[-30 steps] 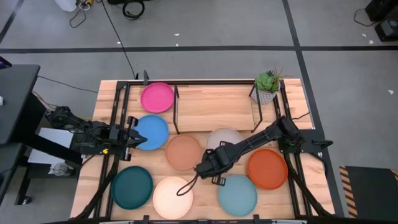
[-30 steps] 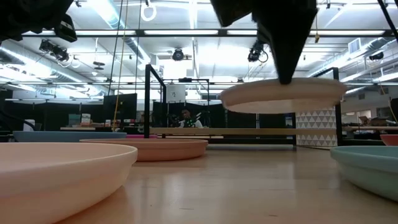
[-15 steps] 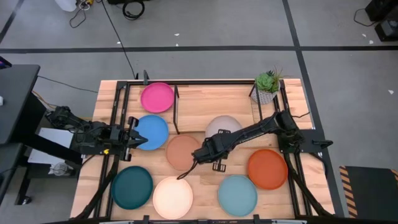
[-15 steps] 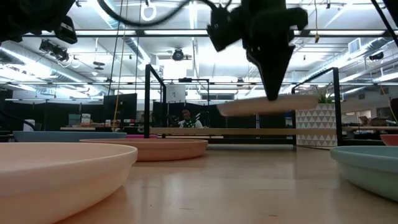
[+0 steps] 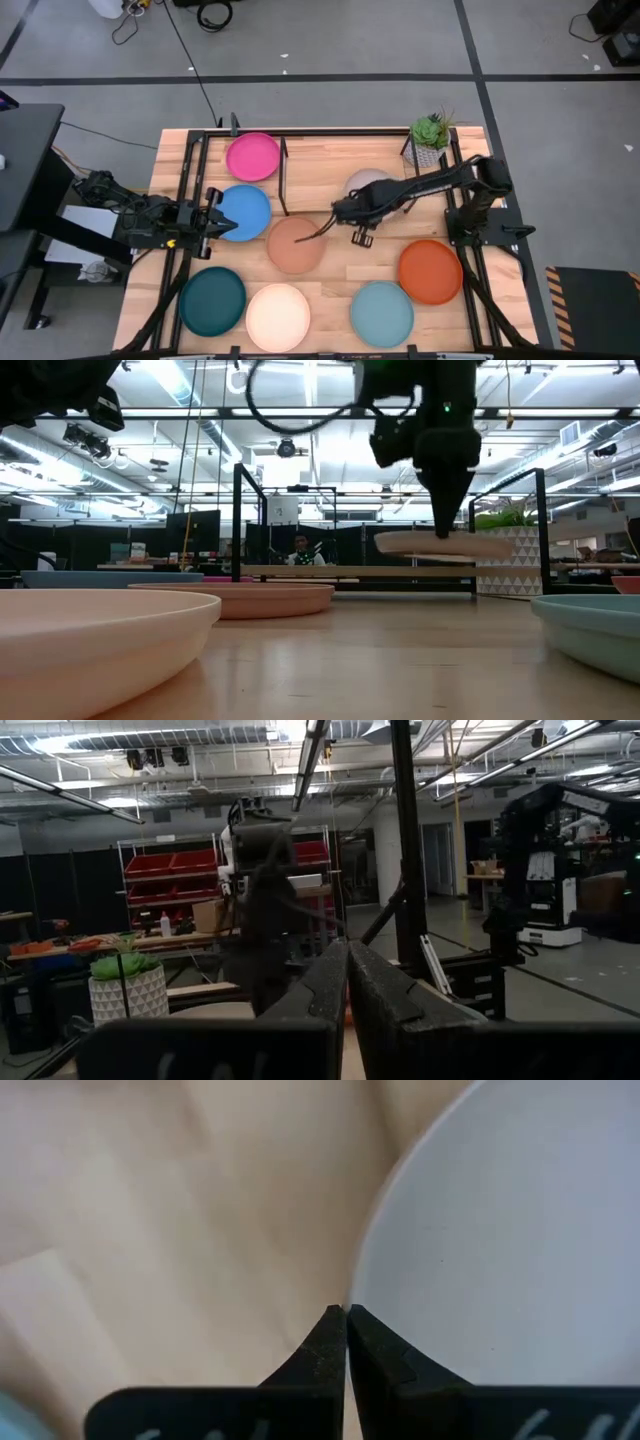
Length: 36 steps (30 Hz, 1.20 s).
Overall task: Place and stack plates onto a shelf
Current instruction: Put the grey plate on the shelf
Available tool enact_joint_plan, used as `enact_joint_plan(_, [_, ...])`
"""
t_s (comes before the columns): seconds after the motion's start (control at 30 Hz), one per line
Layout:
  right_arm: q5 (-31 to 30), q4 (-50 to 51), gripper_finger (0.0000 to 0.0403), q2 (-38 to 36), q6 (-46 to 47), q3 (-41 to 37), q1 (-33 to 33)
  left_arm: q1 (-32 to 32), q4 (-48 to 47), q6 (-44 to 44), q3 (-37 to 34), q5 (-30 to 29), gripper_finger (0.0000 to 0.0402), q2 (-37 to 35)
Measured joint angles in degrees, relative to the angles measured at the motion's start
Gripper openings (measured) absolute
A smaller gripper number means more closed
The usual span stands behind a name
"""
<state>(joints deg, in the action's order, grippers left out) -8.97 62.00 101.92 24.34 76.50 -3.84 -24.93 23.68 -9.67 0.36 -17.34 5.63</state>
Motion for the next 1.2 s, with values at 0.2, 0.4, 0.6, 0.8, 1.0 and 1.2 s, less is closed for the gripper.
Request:
enact_joint_plan(0.2, [0.04,-0.65,0.0012,-0.91,-3.61,-2.88,4.55,0.0,0.0,-0.02,0.0,0.0,0.0023,0.0])
enact_joint_plan(0.4, [0.04,-2.18,0.0012,-0.88,-7.57,-2.9,8.07,-0.01,0.01,-0.05,0.0,0.0,0.0023,-0.01])
enact_joint_plan(0.6, [0.05,-3.15,0.0013,-0.88,-9.71,-2.9,10.2,0.0,0.0,-0.07,0.0,0.01,0.0023,-0.02])
enact_joint_plan(0.8, [1.19,-3.46,0.0013,-0.84,-9.97,-2.9,11.11,0.0,0.0,-0.09,0.0,0.0,0.0023,0.0])
enact_joint_plan(1.0, [1.59,-3.47,0.0016,-0.82,-9.5,-2.9,11.04,-0.02,0.0,-0.09,0.0,0.0,0.0023,0.0])
enact_joint_plan(1.2, [3.06,-3.45,0.0023,-0.82,-9.15,-2.9,10.93,0.0,0.0,-0.09,0.0,0.0,0.0023,-0.02])
